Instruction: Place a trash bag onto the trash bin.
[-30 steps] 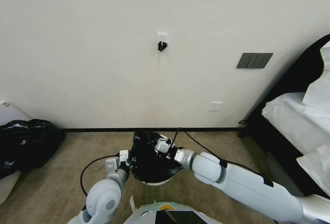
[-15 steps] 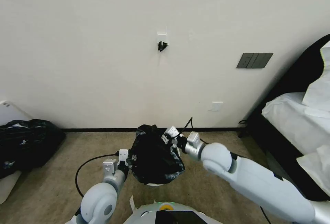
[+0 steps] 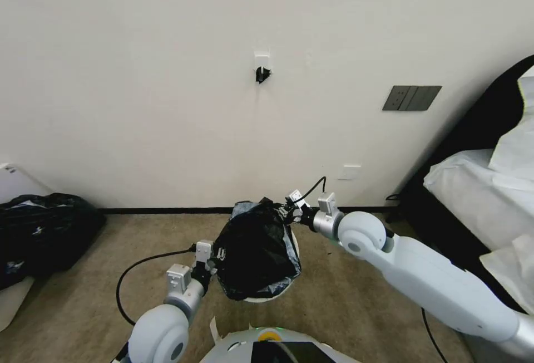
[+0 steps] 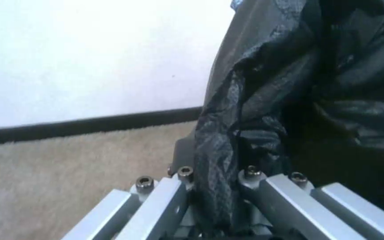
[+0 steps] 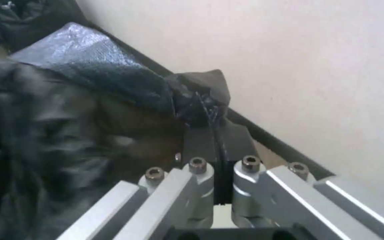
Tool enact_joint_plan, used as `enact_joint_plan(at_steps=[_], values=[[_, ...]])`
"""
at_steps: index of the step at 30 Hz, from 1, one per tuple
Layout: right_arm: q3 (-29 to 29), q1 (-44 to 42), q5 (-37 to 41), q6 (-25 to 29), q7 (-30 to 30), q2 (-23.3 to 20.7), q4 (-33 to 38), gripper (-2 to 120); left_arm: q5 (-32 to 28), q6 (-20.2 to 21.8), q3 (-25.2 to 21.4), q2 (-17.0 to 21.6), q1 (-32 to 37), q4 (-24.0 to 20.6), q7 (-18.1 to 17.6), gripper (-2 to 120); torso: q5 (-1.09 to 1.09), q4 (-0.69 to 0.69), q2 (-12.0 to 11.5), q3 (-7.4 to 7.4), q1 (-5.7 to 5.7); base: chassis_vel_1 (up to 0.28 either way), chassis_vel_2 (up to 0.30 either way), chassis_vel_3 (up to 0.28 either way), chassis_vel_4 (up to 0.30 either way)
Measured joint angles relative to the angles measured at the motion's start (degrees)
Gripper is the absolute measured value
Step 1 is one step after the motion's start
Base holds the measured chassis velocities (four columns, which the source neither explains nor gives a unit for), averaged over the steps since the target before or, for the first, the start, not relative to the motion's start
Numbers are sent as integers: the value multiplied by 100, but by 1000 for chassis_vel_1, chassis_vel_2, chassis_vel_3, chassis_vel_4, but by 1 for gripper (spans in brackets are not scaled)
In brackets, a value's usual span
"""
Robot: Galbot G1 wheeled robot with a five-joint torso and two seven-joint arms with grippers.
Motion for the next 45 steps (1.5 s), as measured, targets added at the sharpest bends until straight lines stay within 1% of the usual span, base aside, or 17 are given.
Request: enact_joint_plan(at_steps=[3,6,11,13,22,24,26,28,30,33,34,36,37,41,42,43,45], values=[[-28,133,256,-72,-38,-68,-105,0,186,-172,-2,19,48,13,163,2,-1,0,0,0,0,0,0,0,0],[72,139,533,-170,-156,-168,-152,0,218,-284,-26,22,59,55,182,3,-1,1,0,0,0,0,0,0,0],[429,-297,818,-320,-393,-381,-165,0,200,-500,-60,-16,58,137,160,3,0,-2,0,0,0,0,0,0,0],[755,-597,1088,-430,-449,-438,-180,0,203,-571,-59,-36,49,178,167,3,0,-2,0,0,0,0,0,0,0],[1198,-1115,1294,-413,-690,-407,-259,0,213,-637,8,-86,36,182,234,3,0,-2,0,0,0,0,0,0,0],[1346,-1251,1336,-337,-701,-312,-260,8,144,-638,9,-115,56,166,223,3,-1,0,0,0,0,0,0,0,0],[1404,-1296,1373,-325,-700,-281,-254,12,121,-638,3,-125,71,158,214,3,-2,0,0,0,0,0,0,0,0],[1544,-1412,1484,-287,-680,-203,-232,23,31,-629,-20,-147,117,137,166,3,-1,0,0,0,0,0,0,0,0],[1593,-1447,1535,-272,-660,-177,-224,27,-19,-617,-31,-155,129,131,144,2,-1,0,0,0,0,0,0,0,0],[1806,-1553,1883,-179,-472,-88,-199,41,-229,-508,-79,-177,139,124,37,2,-1,0,0,0,0,0,0,0,0],[1806,-1553,1883,-179,-472,-88,-199,41,-229,-508,-79,-177,139,124,37,2,-1,0,0,0,0,0,0,0,0],[1942,-1604,2044,-128,-421,-71,-186,49,-327,-456,-103,-188,128,145,-30,3,-1,0,0,0,0,0,0,0,0],[2058,-1650,2150,-115,-399,-72,-169,57,-408,-420,-114,-200,121,161,-84,2,-1,0,0,0,0,0,0,0,0],[2228,-1781,2251,-109,-379,-102,-89,67,-634,-335,-123,-234,99,173,-209,3,-1,-1,0,0,0,0,0,0,0],[2350,-1907,2264,-101,-332,-107,-6,76,-746,-288,-130,-260,63,196,-327,3,-1,-1,0,0,0,0,0,0,0],[2350,-1907,2264,-101,-332,-107,-6,76,-746,-288,-130,-260,63,196,-327,3,-1,-1,0,0,0,0,0,0,0],[2529,-2135,2231,-73,-224,-101,152,85,-935,-230,-149,-286,8,217,-493,3,-1,0,0,0,0,0,0,0,0]])
